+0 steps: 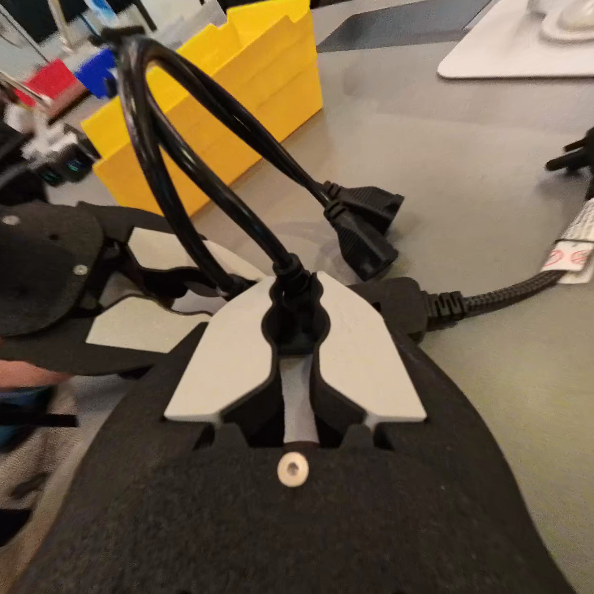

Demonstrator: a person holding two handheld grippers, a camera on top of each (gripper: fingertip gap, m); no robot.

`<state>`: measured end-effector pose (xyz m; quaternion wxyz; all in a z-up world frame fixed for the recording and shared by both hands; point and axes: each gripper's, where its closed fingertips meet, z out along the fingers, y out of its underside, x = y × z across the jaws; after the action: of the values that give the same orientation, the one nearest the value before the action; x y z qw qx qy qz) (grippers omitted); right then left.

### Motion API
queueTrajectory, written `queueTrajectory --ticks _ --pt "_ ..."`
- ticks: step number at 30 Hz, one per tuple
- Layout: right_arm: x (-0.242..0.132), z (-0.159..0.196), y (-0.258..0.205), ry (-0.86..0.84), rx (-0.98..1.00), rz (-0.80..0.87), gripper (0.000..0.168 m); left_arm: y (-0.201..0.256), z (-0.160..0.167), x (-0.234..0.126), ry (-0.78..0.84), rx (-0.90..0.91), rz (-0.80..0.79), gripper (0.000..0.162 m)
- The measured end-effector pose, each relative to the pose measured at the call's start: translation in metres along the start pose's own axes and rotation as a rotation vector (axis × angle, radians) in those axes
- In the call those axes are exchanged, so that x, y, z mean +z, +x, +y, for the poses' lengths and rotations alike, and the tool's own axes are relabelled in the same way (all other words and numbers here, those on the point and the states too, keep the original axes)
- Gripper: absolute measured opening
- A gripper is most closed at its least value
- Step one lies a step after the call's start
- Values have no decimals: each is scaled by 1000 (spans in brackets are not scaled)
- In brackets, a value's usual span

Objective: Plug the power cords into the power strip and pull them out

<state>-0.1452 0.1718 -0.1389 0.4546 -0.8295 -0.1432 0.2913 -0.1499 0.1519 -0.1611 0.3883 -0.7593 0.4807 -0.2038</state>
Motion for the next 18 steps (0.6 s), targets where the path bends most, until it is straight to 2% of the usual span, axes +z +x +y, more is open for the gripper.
queueTrajectory --ticks 2,3,5,6,8,9,10,11,12,13,14,15,16,17,18 --pt "-4 1 -4 -16 -263 152 15 2 1 -2 2 13 4 26" --pt "-6 0 -5 -15 -259 133 15 2 2 -4 1 9 9 26" --pt "0 2 -2 2 47 -85 18 1 3 -3 6 -11 1 26" --pt "1 0 -3 8 14 -18 16 -1 3 -2 -10 -7 -2 25" --pt "-4 -1 -10 -13 -325 209 14 2 2 -5 -10 -16 31 25" --pt "-6 -1 -13 -10 -389 200 15 4 3 -6 -3 -20 37 26" --pt "-5 0 -8 -19 -275 108 15 3 5 -6 -5 -18 20 26" --pt "0 1 -4 -28 -62 -23 15 1 5 -4 -12 -12 -4 26" --pt "1 0 -2 -12 -29 7 15 0 3 -2 -20 -9 -5 26" --pt "-1 0 -4 -26 -228 150 14 0 2 -2 -24 -5 11 26" --pt "-3 -2 -8 -12 -336 194 15 1 3 -4 -20 -6 23 26" --pt "-2 -2 -4 -6 -193 100 15 2 5 -4 -14 -13 20 26" --pt "0 0 -1 -4 38 -59 16 1 5 -2 -14 -7 -2 27" --pt "1 -2 0 12 84 -43 16 0 4 -1 -24 6 -15 26" --pt "-1 -3 -1 -3 -136 129 14 0 3 -1 -25 11 -6 26"
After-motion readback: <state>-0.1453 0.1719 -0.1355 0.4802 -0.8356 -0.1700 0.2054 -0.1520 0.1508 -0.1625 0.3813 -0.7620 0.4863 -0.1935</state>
